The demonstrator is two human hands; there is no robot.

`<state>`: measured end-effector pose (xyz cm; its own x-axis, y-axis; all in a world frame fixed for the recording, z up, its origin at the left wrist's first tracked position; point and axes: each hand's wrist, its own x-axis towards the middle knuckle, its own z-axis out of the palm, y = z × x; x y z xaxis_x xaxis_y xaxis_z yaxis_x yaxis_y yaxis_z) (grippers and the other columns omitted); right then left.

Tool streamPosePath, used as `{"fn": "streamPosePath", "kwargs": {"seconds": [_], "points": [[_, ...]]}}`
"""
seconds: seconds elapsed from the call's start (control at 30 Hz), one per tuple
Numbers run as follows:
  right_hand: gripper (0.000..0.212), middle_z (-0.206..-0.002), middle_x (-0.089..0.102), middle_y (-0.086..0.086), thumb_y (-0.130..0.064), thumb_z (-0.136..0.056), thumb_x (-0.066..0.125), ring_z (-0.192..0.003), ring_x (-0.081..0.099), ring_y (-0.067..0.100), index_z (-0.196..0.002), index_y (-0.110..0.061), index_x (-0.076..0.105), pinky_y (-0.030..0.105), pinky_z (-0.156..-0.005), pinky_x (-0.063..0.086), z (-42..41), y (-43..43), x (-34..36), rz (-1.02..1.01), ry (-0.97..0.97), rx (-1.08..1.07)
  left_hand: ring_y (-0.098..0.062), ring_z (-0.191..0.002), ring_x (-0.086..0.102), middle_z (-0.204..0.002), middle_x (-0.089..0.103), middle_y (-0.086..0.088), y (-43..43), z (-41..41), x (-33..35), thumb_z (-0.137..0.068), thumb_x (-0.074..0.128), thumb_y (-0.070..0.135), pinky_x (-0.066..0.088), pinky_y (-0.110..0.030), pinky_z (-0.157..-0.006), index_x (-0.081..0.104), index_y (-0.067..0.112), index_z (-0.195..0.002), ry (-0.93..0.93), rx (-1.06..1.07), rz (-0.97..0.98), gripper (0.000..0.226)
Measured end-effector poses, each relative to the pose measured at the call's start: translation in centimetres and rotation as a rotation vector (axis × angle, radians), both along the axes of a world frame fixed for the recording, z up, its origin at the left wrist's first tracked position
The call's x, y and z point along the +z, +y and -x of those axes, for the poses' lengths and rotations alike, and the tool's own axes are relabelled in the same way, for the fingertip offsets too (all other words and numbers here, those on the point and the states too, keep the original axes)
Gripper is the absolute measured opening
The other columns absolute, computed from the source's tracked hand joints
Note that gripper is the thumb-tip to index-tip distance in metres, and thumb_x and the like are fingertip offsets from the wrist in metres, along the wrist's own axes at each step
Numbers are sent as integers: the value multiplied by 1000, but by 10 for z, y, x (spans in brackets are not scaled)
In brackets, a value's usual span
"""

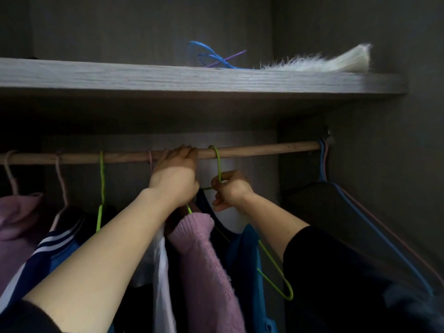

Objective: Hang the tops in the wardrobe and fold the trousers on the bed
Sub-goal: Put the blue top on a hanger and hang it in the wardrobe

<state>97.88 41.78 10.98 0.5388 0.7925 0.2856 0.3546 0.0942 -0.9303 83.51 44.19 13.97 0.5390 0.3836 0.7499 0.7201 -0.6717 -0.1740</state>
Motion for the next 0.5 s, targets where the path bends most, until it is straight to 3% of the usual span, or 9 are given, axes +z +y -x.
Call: {"fn": "streamPosePath", "kwargs": {"seconds": [0.07, 0.17, 0.33, 0.4, 0.5], "points": [[8, -73, 56, 12, -7, -94, 56, -55, 58, 23, -90, -9, 62, 40, -55, 59, -2, -1, -3, -5, -41, 28, -29, -126, 42, -142, 43, -11, -3, -2, 1, -83, 55, 18, 18, -31, -111, 37, 8, -142, 0, 13, -21, 62], [14, -74, 58, 9, -26, -93, 62, -59, 58, 20, -95, -12, 62, 32, -49, 56, -6, -13, 0, 43, -181, 41, -30, -117, 48, -132, 52, -13, -8, -7, 4, -87, 53, 21, 25, -32, -106, 45, 8, -134, -6, 36, -31, 50], [30, -79, 64, 9, -43, -86, 65, -60, 62, 18, -84, -13, 62, 25, -45, 51, -28, -40, 5, -4, -304, -167, -37, -107, 55, -122, 56, -19, -17, -23, 10, -95, 40, 29, 36, -36, -97, 50, 11, -127, -56, 59, -32, 38], [28, -81, 65, 8, -43, -86, 63, -69, 65, 21, -79, -16, 62, 23, -54, 49, -39, -60, 8, 29, -512, -331, -39, -110, 53, -123, 54, -22, -17, -34, 11, -97, 37, 33, 37, -39, -97, 45, 10, -132, -61, 68, -10, 43], [21, -97, 64, 6, -30, -90, 61, -90, 64, 26, -100, -12, 61, 36, -73, 52, -57, -92, 9, 198, -887, -578, -39, -114, 49, -126, 50, -24, -14, -49, 7, -96, 36, 36, 35, -39, -97, 40, 6, -135, -72, 89, 4, 49]]}}
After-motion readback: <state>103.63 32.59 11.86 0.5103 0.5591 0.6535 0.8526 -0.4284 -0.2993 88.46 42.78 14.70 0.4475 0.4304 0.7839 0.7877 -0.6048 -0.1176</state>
